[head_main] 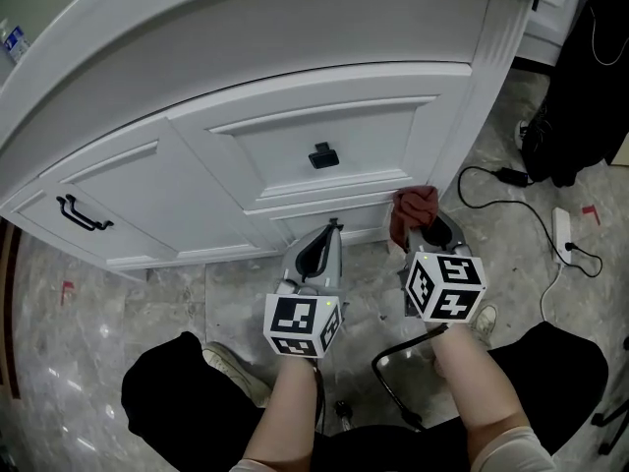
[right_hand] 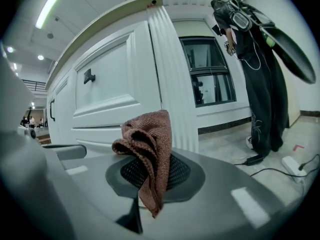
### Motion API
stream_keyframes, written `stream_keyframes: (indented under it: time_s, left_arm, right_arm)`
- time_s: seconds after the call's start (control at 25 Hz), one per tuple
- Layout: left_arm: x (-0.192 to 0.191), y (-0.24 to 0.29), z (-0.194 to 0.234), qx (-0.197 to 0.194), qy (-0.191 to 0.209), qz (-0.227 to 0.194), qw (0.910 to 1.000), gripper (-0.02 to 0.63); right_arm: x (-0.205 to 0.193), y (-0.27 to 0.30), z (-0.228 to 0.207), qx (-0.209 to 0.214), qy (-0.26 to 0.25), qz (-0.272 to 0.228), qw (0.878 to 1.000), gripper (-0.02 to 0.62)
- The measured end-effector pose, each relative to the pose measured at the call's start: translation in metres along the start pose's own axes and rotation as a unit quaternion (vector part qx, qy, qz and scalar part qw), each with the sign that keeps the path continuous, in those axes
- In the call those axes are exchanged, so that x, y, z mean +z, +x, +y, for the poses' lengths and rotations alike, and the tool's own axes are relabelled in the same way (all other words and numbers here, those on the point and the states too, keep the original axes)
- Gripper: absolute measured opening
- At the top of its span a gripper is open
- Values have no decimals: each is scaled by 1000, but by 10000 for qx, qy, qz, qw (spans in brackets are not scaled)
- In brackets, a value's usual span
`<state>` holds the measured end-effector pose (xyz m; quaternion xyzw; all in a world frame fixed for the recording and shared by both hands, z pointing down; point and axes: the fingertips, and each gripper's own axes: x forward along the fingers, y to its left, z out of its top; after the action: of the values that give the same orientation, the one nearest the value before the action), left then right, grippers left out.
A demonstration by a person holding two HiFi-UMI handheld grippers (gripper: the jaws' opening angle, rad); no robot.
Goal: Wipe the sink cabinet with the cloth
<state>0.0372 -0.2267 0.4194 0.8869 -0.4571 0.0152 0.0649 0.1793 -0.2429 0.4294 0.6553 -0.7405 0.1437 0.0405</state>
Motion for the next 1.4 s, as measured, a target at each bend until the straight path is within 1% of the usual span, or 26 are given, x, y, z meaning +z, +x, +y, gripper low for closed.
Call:
stream_keyframes:
  time_s: [0.08, 0.16, 0.32, 0.44, 0.6, 0.72, 0.8, 0.84, 0.92, 1.0, 1.04, 1.24, 1.4]
  left_arm:
    - [1, -4, -2, -34, 77, 13, 10000, 2]
    - [4, -9, 0, -48, 155, 9, 9999, 2]
    - [11, -28, 17, 56, 288, -73, 9995, 2]
    - [13, -49, 44, 289, 282, -143, 9991, 2]
    - [8, -80, 82, 606, 327, -84, 9976, 2]
    - [6, -102, 107, 719, 122, -134, 9972, 2]
    - [5, -112, 116, 662, -80, -223, 9975, 2]
    - [5, -115, 119, 629, -114, -271, 9976, 2]
    - [6, -120, 122, 657, 43, -354, 9972, 2]
    - [7, -125, 126, 843, 332, -457, 9948, 2]
    - [7, -126, 127, 913, 416, -490, 9937, 2]
    - [-8, -122, 127, 889, 339, -476, 9943, 2]
    - [-6, -120, 129, 1051, 299, -567, 9924, 2]
  right_arm:
    - [0, -2, 3, -98, -96, -58, 9999, 80]
    - [-2, -4, 15, -54, -146, -121, 9998, 80]
    - [-8, -1, 62, 390, -242, -194, 9988, 80]
    - [-20, 7, 106, 723, -382, -96, 9966, 80]
    - [-40, 23, 157, 1086, -381, 85, 9933, 80]
    - [-60, 34, 194, 1386, -394, 232, 9893, 80]
    - [-75, 41, 213, 1512, -422, 362, 9869, 80]
    - [-82, 45, 219, 1544, -438, 428, 9861, 80]
    - [-94, 53, 226, 1547, -466, 565, 9853, 80]
    - [-103, 61, 229, 1531, -430, 674, 9850, 80]
    - [-105, 64, 230, 1524, -402, 700, 9850, 81]
    - [-107, 67, 228, 1500, -534, 651, 9851, 83]
    - [-108, 66, 214, 1341, -498, 671, 9874, 81]
